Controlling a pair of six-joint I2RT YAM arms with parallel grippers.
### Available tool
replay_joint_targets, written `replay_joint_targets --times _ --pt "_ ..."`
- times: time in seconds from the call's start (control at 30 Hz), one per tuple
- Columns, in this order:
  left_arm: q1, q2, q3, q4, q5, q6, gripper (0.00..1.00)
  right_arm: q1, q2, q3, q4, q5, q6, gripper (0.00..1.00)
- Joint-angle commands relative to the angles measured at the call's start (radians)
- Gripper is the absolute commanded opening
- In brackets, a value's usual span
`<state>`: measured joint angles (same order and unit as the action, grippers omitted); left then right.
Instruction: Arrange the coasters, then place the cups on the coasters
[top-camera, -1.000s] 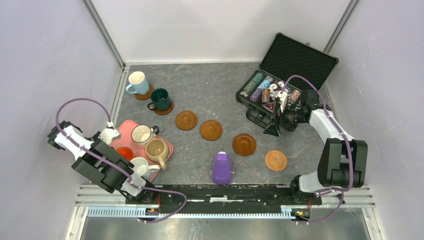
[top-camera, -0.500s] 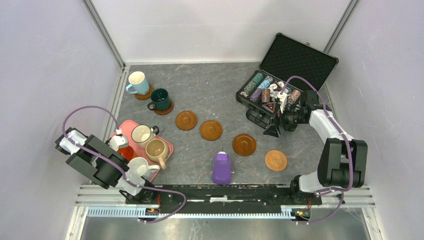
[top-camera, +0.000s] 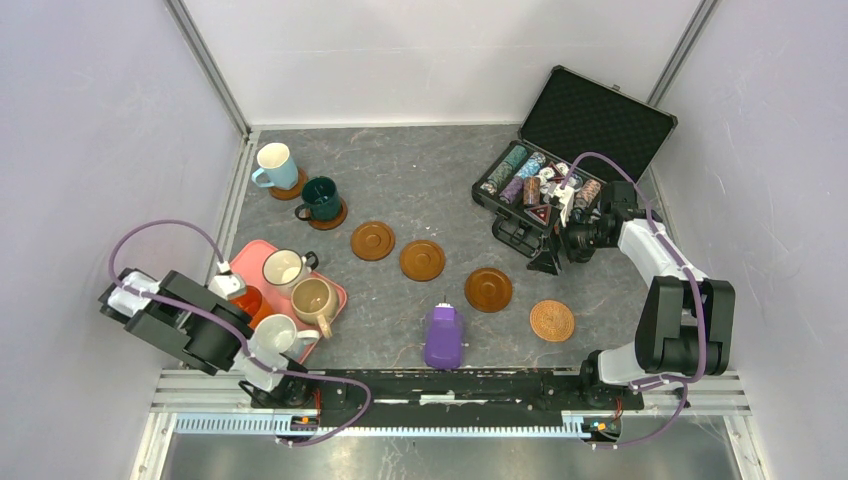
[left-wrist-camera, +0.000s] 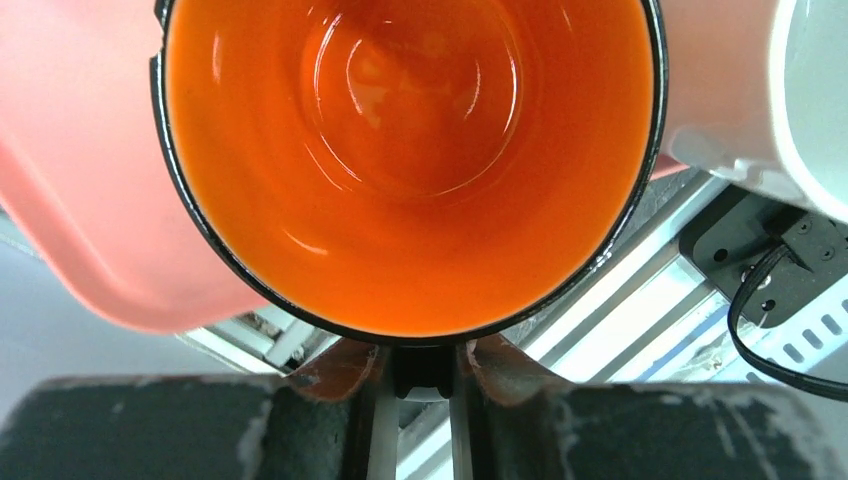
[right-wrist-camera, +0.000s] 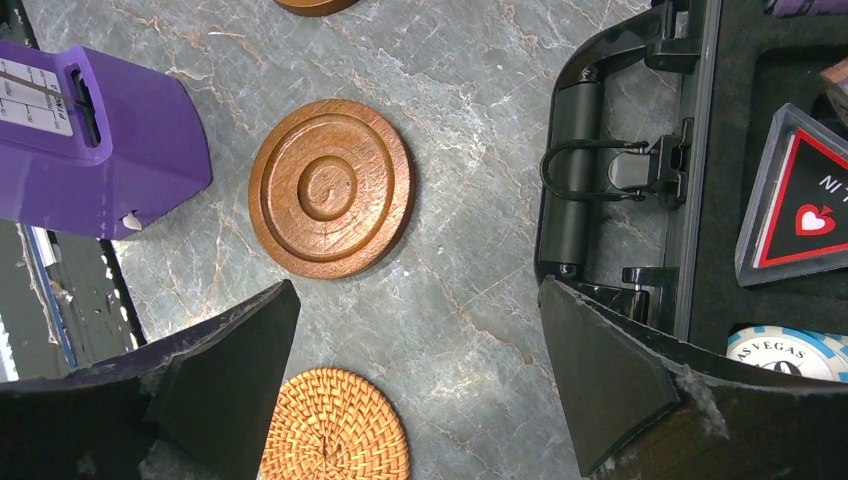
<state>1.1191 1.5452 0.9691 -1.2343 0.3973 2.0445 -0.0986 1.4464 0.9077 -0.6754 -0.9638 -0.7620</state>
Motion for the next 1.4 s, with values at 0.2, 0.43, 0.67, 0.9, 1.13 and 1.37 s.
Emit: replay_joint_targets --times 0.2,0.43,0.67,0.9,1.13,1.37 --pt "0.098 -0.047 0.109 -0.183 0.164 0.026 0.02 0.002 -0.016 0.000 -0.012 -0.021 -0.014 0.98" --pt "0.092 -0.096 0.214 -0.271 0.311 -0.154 0.02 0.002 -0.019 0.004 -0.016 -0.026 -0.021 0.98" --pt "-0.019 -0.138 0.335 -0.264 0.357 -0.457 0.02 0.002 -0.018 0.013 -0.011 -0.033 -0.016 0.98" --pt "-0.316 -0.238 0.344 -0.023 0.304 -0.902 0.02 0.002 -0.026 0.006 -0.007 -0.028 -0.019 0.98" --pt "-0.582 -0.298 0.412 0.172 0.237 -1.316 0.02 0.002 -0.046 -0.006 0.012 -0.018 0.000 0.98" --pt "-0.838 -0.341 0.335 0.348 0.160 -1.571 0.02 0.002 -0.042 -0.011 0.013 -0.016 0.000 0.98"
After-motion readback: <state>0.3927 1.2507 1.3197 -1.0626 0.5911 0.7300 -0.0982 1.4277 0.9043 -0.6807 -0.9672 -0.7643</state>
